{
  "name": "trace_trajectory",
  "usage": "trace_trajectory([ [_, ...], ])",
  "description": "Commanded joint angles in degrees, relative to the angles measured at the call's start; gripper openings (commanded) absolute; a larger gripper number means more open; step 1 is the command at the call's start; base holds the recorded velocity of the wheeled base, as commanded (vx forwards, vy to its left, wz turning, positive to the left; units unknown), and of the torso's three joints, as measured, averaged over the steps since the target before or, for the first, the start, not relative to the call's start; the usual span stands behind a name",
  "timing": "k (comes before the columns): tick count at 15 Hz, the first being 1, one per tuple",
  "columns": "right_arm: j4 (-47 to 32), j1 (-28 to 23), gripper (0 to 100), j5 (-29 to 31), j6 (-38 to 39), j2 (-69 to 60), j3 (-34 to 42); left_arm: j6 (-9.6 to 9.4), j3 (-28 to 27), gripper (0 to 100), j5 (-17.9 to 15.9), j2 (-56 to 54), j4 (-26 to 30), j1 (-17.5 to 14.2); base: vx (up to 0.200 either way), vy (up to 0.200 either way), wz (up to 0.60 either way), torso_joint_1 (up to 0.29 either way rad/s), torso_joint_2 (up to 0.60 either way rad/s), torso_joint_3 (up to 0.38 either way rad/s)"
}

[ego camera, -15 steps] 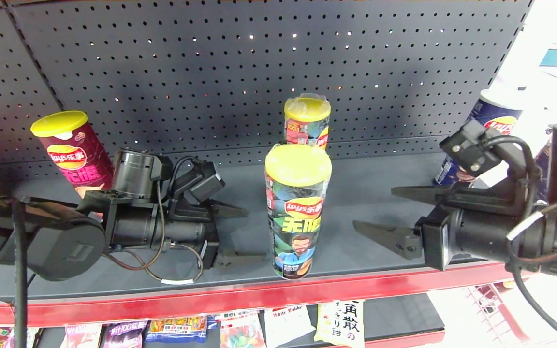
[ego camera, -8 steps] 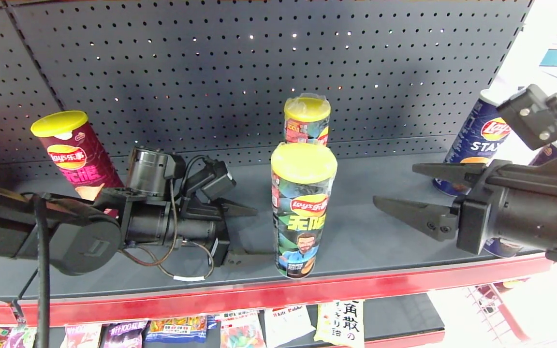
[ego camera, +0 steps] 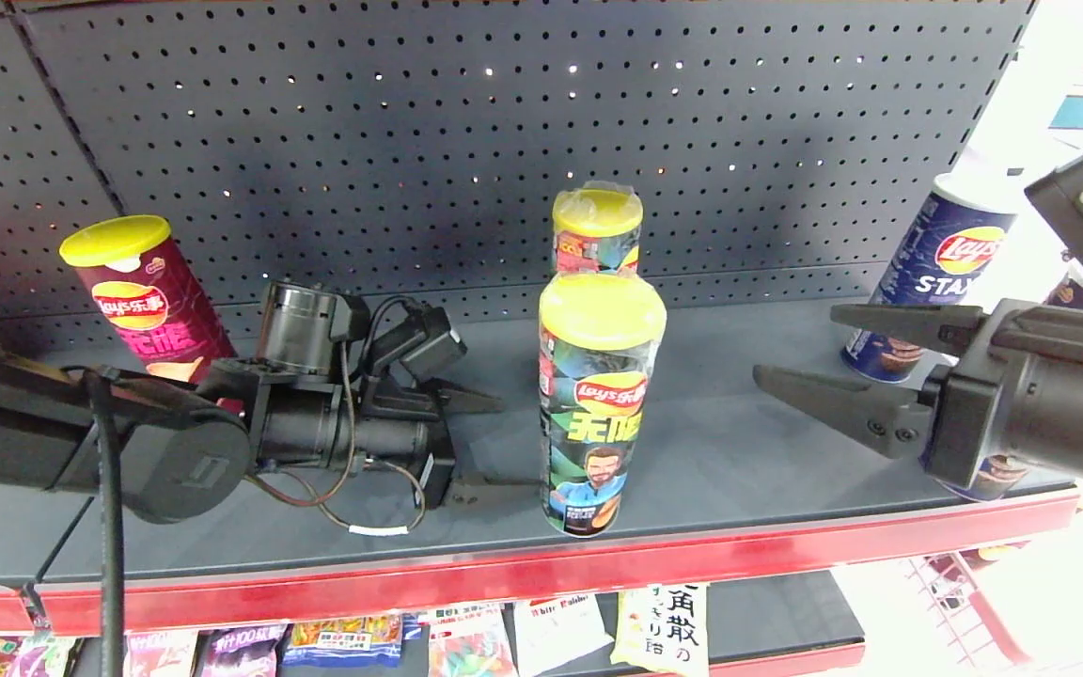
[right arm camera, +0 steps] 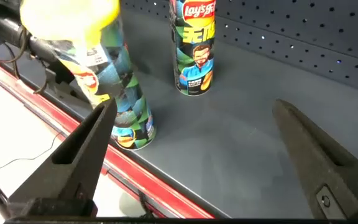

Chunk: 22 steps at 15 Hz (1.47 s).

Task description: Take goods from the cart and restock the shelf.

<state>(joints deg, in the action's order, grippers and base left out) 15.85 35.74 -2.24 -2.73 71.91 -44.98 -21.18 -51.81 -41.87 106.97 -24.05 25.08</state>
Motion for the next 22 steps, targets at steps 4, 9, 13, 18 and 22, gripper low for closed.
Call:
trace_trajectory([
  [4, 0.0, -0.8, 100, 0.0, 0.0, -1.1, 0.5, -0.09, 0.5, 100, 0.2, -0.4, 0.0, 0.3, 0.0, 0.0, 0.0, 0.0, 0.0, 0.0],
  [9, -0.3, -0.3, 100, -0.6, -0.6, -9.4, 10.3, 4.39, 11.9, 100, 5.8, -20.7, 0.6, -2.8, 0.0, 0.0, 0.0, 0.0, 0.0, 0.0],
  [13, -0.8, -0.9, 100, 0.9, -1.0, -22.7, 20.4, 12.03, 22.0, 100, 20.7, -38.2, 3.9, -5.2, 0.0, 0.0, 0.0, 0.0, 0.0, 0.0],
  [18, -11.0, -8.6, 100, 7.7, -1.0, -38.5, 21.1, 12.12, 24.5, 100, 36.2, -54.8, 22.1, -5.9, 0.0, 0.0, 0.0, 0.0, 0.0, 0.0],
  [22, -31.1, -22.7, 100, 8.0, -0.7, -47.0, 17.5, 12.12, 20.9, 100, 58.1, -68.8, 40.5, -6.8, 0.0, 0.0, 0.0, 0.0, 0.0, 0.0],
])
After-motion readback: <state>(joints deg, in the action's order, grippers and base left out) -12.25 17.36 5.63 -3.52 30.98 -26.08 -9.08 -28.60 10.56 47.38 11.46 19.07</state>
